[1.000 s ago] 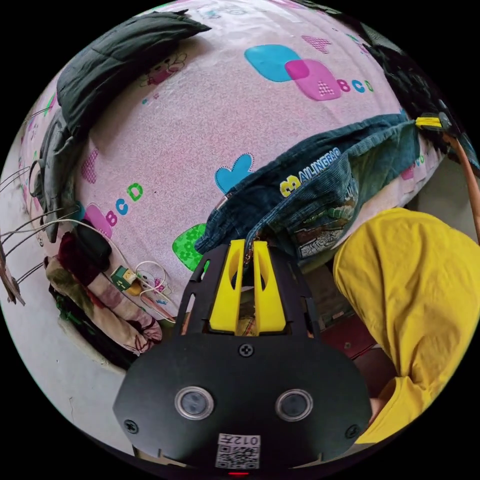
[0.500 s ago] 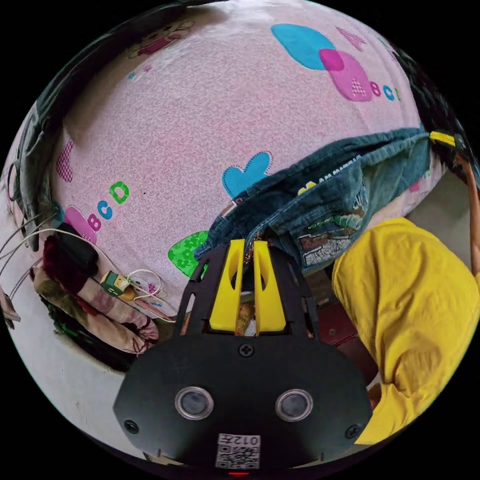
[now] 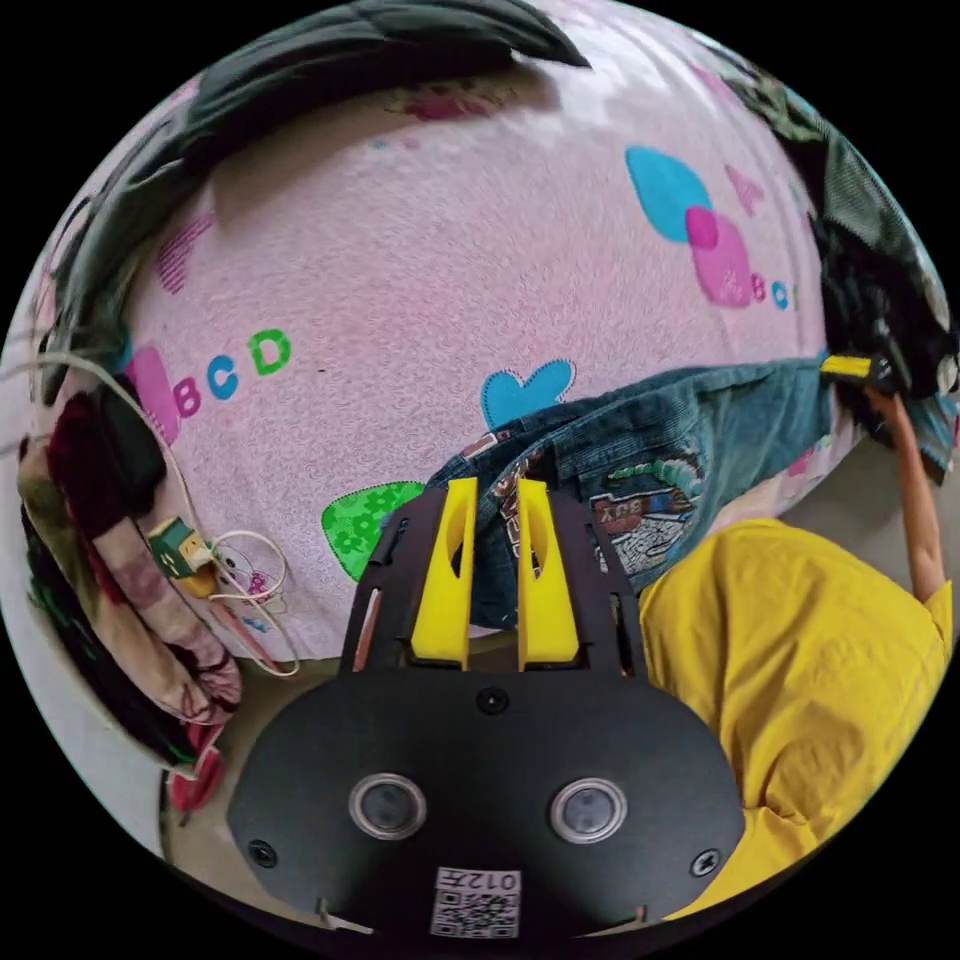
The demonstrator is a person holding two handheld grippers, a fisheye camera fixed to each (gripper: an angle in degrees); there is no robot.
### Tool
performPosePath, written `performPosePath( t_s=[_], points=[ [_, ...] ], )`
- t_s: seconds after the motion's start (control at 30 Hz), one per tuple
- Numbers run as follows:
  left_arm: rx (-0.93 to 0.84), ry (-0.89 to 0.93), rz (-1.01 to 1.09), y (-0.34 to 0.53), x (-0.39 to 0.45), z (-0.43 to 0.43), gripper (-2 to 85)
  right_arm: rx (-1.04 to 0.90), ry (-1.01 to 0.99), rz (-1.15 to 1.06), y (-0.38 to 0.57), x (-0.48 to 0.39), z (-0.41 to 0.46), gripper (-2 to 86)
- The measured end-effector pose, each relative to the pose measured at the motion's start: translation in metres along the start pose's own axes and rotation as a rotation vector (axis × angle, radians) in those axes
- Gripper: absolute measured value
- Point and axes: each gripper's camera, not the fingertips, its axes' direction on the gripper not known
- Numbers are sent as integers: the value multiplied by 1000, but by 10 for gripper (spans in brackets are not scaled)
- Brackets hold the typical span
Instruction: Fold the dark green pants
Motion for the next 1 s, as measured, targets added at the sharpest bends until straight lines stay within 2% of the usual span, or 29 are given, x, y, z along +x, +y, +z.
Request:
performPosePath(
  t_s=[0.1, 0.17, 0.23, 0.4, 0.47, 0.57, 0.73, 0.87, 0.97, 1.0],
  points=[
    [207, 87, -72, 46, -23, -23, 6, 19, -31, 48, 12, 5, -1, 23],
    [263, 70, -87, 72, -22, -25, 5, 41, -45, 99, 24, 7, -1, 23],
    [261, 24, -66, 90, -11, -15, 3, 61, -45, 130, 36, 7, -1, 23],
    [112, -194, -30, 103, 25, 61, -1, 124, -88, 211, 76, 15, -10, 26],
    [102, -250, -54, 99, 28, 84, -1, 173, -159, 265, 102, 25, -15, 29],
    [98, -238, -121, 94, 20, 117, -2, 258, -241, 337, 139, 34, -19, 31],
    [101, -181, -139, 100, 16, 122, -2, 392, -318, 417, 196, 32, -12, 36],
    [245, -310, -178, 117, 55, 91, -2, 574, -374, 518, 249, 27, -4, 39],
    [328, -417, -107, 120, 107, 82, -2, 692, -474, 611, 282, 37, 8, 38],
    [358, -393, -53, 119, 127, 82, -2, 712, -490, 635, 289, 40, 10, 36]
  ],
)
